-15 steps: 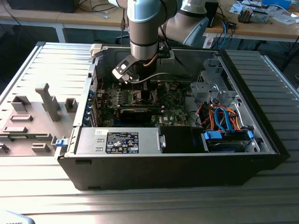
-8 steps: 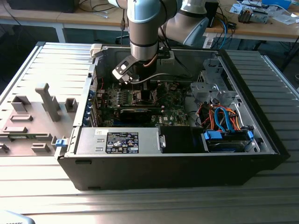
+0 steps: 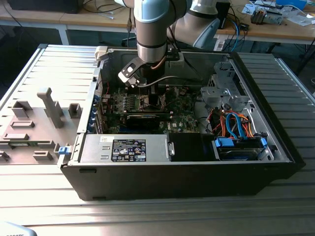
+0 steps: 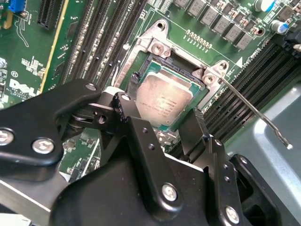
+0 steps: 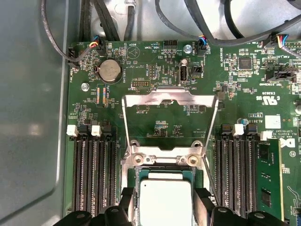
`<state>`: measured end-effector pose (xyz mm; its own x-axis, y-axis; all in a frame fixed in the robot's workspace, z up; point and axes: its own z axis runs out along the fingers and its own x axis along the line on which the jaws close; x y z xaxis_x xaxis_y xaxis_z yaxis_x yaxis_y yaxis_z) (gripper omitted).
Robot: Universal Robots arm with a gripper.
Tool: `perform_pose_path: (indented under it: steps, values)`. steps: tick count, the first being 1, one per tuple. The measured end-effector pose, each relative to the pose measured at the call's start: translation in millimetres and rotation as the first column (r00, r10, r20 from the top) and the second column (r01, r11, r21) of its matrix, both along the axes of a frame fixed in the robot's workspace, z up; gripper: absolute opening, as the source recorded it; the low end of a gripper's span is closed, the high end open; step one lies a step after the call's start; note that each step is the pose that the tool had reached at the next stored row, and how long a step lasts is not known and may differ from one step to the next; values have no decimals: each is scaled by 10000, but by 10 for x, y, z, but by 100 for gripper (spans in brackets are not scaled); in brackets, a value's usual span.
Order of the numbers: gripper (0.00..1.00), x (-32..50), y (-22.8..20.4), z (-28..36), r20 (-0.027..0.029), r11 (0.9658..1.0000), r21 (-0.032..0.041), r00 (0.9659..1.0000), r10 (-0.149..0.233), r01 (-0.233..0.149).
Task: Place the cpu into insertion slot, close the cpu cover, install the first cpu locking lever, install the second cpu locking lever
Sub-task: 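Place the cpu into insertion slot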
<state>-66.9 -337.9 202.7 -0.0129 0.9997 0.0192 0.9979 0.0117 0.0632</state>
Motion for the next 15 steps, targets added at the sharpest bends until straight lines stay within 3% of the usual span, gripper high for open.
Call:
perform_pose_path:
  steps: [11, 15]
  values:
    - [60, 1, 3, 66, 0, 10000, 1, 10000, 2, -2]
    - [35, 0, 2, 87, -1, 10000, -6, 10000, 8, -8]
